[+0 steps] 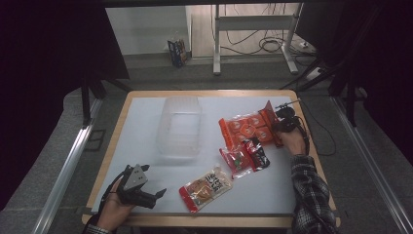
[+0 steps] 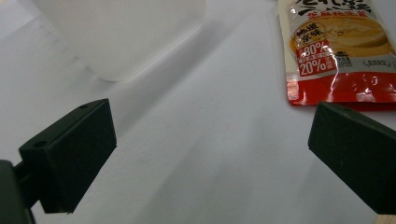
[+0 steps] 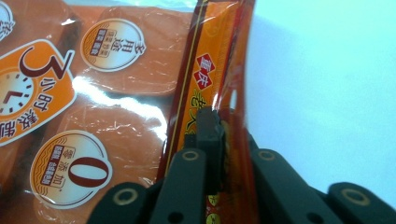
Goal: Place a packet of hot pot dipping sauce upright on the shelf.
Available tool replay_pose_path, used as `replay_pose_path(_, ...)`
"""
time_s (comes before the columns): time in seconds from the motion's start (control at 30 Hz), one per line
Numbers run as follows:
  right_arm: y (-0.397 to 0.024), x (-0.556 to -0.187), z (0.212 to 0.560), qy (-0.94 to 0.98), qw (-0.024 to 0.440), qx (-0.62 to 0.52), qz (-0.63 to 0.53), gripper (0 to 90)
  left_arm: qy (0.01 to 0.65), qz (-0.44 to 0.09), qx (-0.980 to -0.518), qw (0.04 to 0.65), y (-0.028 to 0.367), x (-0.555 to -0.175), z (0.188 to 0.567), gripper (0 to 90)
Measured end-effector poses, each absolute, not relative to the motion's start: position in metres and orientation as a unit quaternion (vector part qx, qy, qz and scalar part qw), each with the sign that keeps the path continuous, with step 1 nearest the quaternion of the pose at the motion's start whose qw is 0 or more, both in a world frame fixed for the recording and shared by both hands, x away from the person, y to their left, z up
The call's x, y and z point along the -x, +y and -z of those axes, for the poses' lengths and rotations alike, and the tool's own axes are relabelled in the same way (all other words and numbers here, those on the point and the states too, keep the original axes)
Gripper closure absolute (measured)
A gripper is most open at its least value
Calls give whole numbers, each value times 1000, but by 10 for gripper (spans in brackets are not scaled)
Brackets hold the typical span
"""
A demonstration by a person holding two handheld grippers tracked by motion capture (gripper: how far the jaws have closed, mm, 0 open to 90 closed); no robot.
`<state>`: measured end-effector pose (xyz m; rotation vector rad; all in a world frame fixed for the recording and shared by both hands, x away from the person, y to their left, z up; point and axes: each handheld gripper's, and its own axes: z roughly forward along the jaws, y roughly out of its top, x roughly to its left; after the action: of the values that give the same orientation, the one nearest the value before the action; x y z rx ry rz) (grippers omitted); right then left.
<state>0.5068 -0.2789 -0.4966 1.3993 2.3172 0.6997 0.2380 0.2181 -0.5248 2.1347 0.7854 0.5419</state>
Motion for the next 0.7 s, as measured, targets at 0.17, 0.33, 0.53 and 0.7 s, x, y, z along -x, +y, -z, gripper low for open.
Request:
replay_pose_path(0.17,-276,-503,490,818,189,-484,-245,888,308,-213,-841,390,218,-238,525,9)
replay_pose_path(0.33,-281,-500,476,812,185,-485,-267,888,307,-213,-842,390,217,-238,525,9)
replay_pose_path(0.53,-281,-498,453,806,186,-479,-296,888,306,-214,-842,389,217,-238,525,9)
replay_pose_path(0.7,-278,-496,436,803,187,-472,-313,888,306,-214,-842,389,217,-238,525,9)
